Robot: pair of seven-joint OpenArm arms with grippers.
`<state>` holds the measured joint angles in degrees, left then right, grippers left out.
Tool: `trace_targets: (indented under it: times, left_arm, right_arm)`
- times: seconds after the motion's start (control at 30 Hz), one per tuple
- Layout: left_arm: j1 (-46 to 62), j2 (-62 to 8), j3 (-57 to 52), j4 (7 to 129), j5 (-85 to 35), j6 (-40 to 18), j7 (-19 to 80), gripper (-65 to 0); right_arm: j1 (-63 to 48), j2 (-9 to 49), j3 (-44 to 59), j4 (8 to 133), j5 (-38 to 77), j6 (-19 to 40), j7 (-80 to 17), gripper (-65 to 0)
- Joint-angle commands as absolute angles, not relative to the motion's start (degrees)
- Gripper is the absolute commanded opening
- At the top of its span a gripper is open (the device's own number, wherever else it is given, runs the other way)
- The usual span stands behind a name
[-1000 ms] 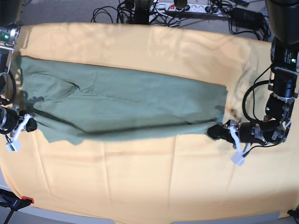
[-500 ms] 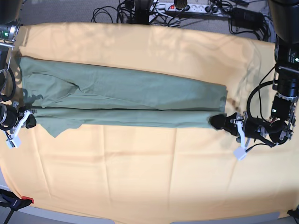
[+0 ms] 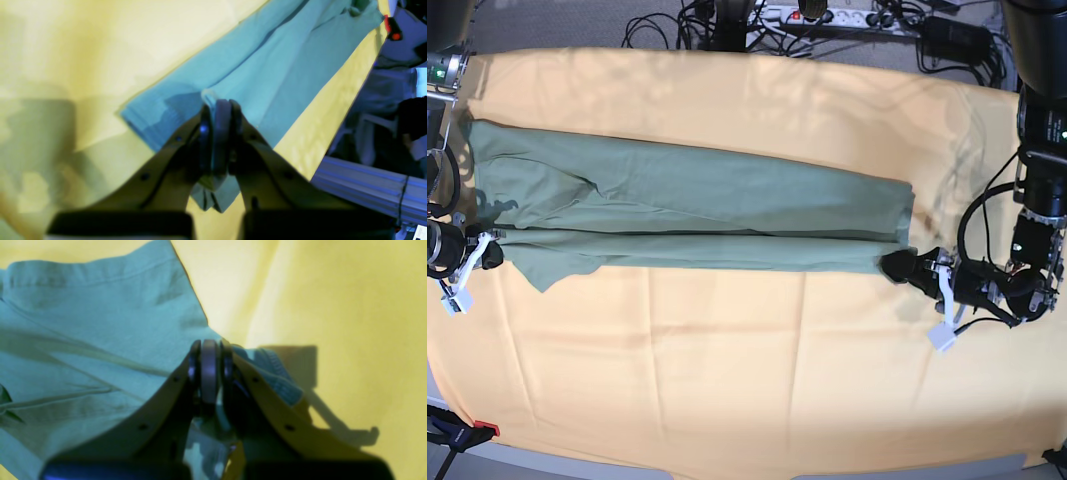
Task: Fold the T-shirt properly
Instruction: 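Fold the hem edge over toward the collar with both grippers, then lower the folded edge onto the shirt and open both grippers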
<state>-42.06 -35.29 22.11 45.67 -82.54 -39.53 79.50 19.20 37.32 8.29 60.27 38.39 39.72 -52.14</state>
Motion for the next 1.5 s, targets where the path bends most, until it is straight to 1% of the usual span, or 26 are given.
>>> trace_targets:
  times: [0.0, 0.33, 0.53, 0.57, 0.6, 0.67, 0.7, 0.73, 0.77, 0.83, 0.87, 0.9, 0.97, 1.0, 1.07, 1.13, 1.23, 1.33, 1.47]
  left_arm:
    - [-44.01, -36.21, 21.63, 46.39, -83.66, -40.0, 79.61, -65.0]
    - [-44.99, -36.51, 21.63, 46.44, -85.0, -40.0, 80.0, -65.0]
    - [-44.75, -35.29, 21.63, 46.44, -85.0, -40.0, 80.0, -65.0]
    - [-44.77, -35.33, 21.63, 46.44, -85.0, -40.0, 80.0, -65.0]
    - [-44.82, -35.42, 21.63, 46.44, -85.0, -40.0, 80.0, -65.0]
    - [-44.82, -35.75, 21.63, 46.44, -85.0, -40.0, 80.0, -65.0]
    - [-44.8, -35.94, 21.63, 46.44, -85.0, -40.0, 80.0, -63.1]
    - [-44.8, -36.25, 21.63, 46.44, -85.0, -40.0, 80.0, -57.9]
    - [-44.8, -36.56, 21.63, 46.44, -85.0, -40.0, 80.0, -52.4]
    - [-44.8, -36.95, 21.63, 46.44, -85.0, -40.0, 80.0, -42.6]
    - [-44.77, -37.04, 21.63, 46.44, -85.0, -40.0, 80.0, -39.4]
    - [-44.77, -37.04, 21.63, 46.44, -85.0, -39.92, 80.0, -37.5]
    - [-44.53, -37.06, 21.63, 46.44, -85.0, -38.7, 80.0, -37.0]
    - [-44.27, -37.19, 21.63, 46.44, -85.0, -38.79, 80.0, -37.0]
    - [-43.55, -37.5, 21.63, 46.41, -85.0, -39.05, 80.0, -37.0]
    - [-42.76, -37.8, 21.63, 46.44, -85.0, -39.46, 80.0, -37.0]
    - [-42.54, -38.0, 21.63, 46.44, -85.0, -39.44, 80.0, -37.0]
    - [-42.63, -38.11, 21.63, 46.44, -85.0, -39.44, 80.0, -37.0]
    - [-42.54, -38.98, 21.63, 46.44, -85.0, -39.42, 80.0, -37.0]
  right_arm:
    - [21.21, 39.09, 8.64, 60.99, 38.76, 40.0, -51.48, -65.0]
    - [21.98, 39.9, 8.64, 60.99, 38.98, 40.0, -51.72, -65.0]
    - [21.74, 39.88, 8.64, 60.99, 40.18, 40.0, -52.62, -65.0]
    - [21.74, 39.9, 8.64, 60.99, 40.27, 40.0, -52.62, -63.0]
    - [21.76, 40.01, 8.64, 60.99, 40.27, 40.0, -52.58, -55.6]
    - [21.93, 40.29, 8.64, 60.99, 40.27, 40.0, -52.56, -37.3]
    - [22.28, 40.49, 8.64, 60.99, 40.36, 40.0, -52.56, -29.5]
    - [22.81, 40.69, 8.64, 60.99, 40.56, 40.0, -52.53, -24.9]
    - [23.42, 40.88, 8.64, 60.99, 40.95, 40.0, -52.56, -23.8]
    - [24.86, 41.17, 8.67, 60.99, 43.62, 40.0, -52.64, -23.9]
    - [25.58, 41.17, 8.67, 60.99, 45.41, 40.0, -52.86, -23.9]
    - [25.8, 41.08, 8.67, 60.99, 47.51, 40.0, -52.82, -23.8]
    - [25.87, 40.53, 8.64, 60.99, 51.62, 40.0, -52.8, -23.8]
    - [25.87, 39.81, 8.64, 60.99, 51.86, 40.0, -52.84, -23.8]
    - [25.54, 38.17, 8.64, 60.97, 49.95, 40.0, -52.73, -23.8]
    - [25.23, 36.07, 8.64, 60.95, 45.3, 39.99, -52.12, -23.9]
    - [25.23, 33.43, 8.64, 59.96, 37.47, 37.43, -50.35, -23.9]
    - [25.28, 32.53, 8.64, 57.71, 37.45, 37.63, -47.94, -23.9]
    - [25.23, 31.07, 8.64, 54.94, 35.99, 38.33, -47.0, -23.9]
